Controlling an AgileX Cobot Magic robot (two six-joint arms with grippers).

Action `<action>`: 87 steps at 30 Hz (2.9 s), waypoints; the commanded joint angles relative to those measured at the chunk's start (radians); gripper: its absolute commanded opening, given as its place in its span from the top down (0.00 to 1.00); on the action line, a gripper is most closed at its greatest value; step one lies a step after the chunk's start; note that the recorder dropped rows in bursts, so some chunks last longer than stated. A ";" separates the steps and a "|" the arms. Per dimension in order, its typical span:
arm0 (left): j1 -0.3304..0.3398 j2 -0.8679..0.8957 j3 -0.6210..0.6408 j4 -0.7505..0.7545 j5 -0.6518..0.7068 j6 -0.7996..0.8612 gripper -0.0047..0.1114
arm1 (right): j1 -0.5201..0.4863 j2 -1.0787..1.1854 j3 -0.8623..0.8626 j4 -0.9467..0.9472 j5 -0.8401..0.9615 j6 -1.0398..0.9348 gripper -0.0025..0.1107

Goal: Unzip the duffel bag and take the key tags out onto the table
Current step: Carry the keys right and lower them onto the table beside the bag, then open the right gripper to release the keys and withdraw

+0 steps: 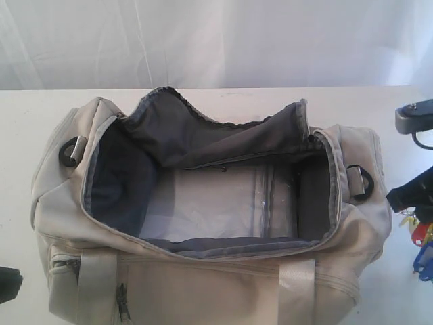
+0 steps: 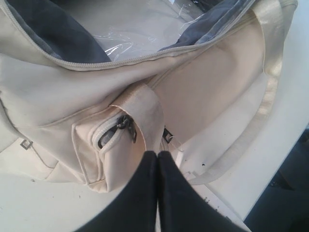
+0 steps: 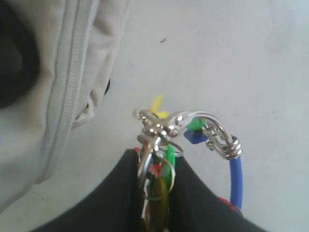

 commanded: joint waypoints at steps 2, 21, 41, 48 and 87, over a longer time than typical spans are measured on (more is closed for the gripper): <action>0.003 -0.002 0.006 -0.027 0.017 0.004 0.96 | -0.007 0.074 0.052 0.008 -0.080 0.012 0.98; 0.003 -0.002 0.006 -0.032 0.017 0.004 0.96 | -0.001 0.262 0.058 0.225 -0.148 -0.095 0.98; 0.003 -0.002 0.006 -0.032 0.017 0.004 0.96 | -0.001 0.284 0.057 0.289 -0.129 -0.183 0.54; 0.003 -0.002 0.006 -0.032 0.017 0.004 0.96 | -0.001 0.234 -0.009 0.285 0.009 -0.175 0.54; 0.003 -0.002 0.006 -0.031 -0.100 0.023 0.96 | -0.001 -0.707 0.225 0.508 -0.245 -0.414 0.98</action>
